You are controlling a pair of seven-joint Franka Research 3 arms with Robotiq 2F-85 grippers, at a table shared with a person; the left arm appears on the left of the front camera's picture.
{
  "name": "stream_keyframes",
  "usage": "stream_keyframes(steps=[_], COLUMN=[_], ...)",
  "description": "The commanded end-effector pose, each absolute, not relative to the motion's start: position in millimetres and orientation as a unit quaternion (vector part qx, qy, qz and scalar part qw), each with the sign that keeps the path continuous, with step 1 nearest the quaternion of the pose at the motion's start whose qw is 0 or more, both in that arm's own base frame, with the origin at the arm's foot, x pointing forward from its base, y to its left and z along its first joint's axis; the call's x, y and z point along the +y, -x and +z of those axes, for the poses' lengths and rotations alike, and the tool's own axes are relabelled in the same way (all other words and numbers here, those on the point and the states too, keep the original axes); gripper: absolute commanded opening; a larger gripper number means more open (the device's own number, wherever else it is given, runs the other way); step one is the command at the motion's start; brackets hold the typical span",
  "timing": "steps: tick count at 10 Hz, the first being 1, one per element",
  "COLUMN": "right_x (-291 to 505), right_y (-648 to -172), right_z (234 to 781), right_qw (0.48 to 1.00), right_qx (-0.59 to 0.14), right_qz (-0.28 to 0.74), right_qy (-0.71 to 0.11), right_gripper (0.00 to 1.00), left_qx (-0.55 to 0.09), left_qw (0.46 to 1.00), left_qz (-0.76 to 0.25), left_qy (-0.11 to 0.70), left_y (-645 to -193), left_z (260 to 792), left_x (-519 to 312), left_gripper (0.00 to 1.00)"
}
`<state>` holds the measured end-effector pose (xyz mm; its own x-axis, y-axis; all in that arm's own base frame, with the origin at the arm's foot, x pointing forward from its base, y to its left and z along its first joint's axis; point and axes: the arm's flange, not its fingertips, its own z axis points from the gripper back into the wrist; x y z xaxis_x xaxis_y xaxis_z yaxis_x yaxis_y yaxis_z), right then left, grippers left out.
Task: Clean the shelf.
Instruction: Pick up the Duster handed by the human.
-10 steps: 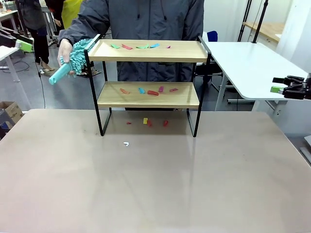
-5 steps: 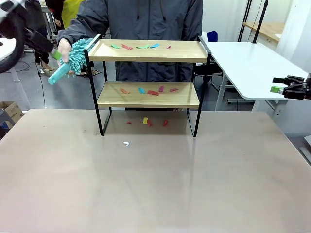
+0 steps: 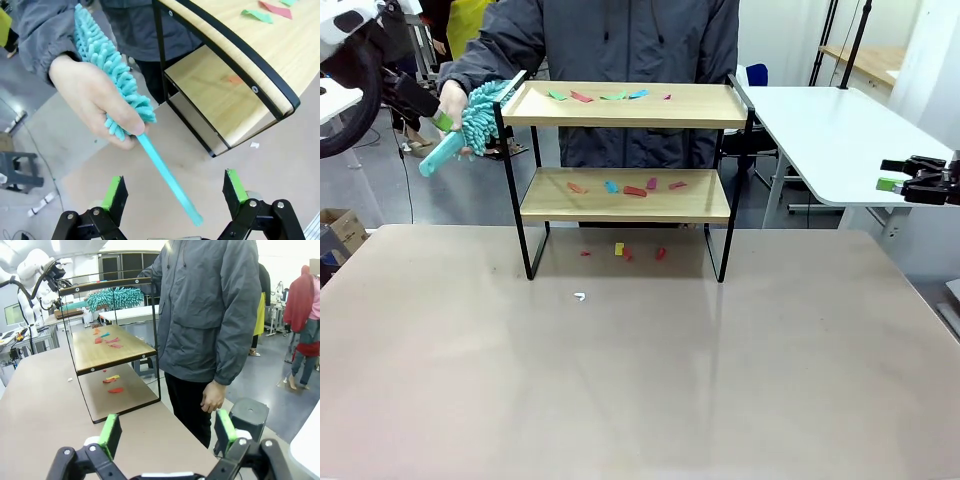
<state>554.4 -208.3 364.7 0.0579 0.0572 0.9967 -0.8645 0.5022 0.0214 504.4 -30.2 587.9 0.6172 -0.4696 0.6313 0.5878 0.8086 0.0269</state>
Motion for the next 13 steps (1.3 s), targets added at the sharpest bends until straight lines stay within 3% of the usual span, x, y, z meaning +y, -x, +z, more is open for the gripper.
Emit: stream_keyframes(steps=[1,5,13], right_x=[-205.9,-205.9,-205.9], right_y=[-555.2,-555.2,-555.2], right_z=[371.1,371.1,371.1], right_qw=[0.645,0.645,0.645], right_qx=[-0.583,-0.583,-0.583], right_qz=[0.354,0.354,0.354], right_qy=[-0.345,-0.345,-0.345], right_gripper=[1.00,1.00,1.00], left_qx=[-0.352,-0.356,-0.303], left_qw=[0.905,0.920,0.945], left_qz=[-0.234,-0.164,-0.121], left_qy=[0.053,-0.029,-0.031], left_y=[-497.9,-501.8,-502.7], left_z=[576.8,550.4,528.0], left_x=[-44.4,-64.9,-71.3], left_gripper=[1.00,1.00,1.00])
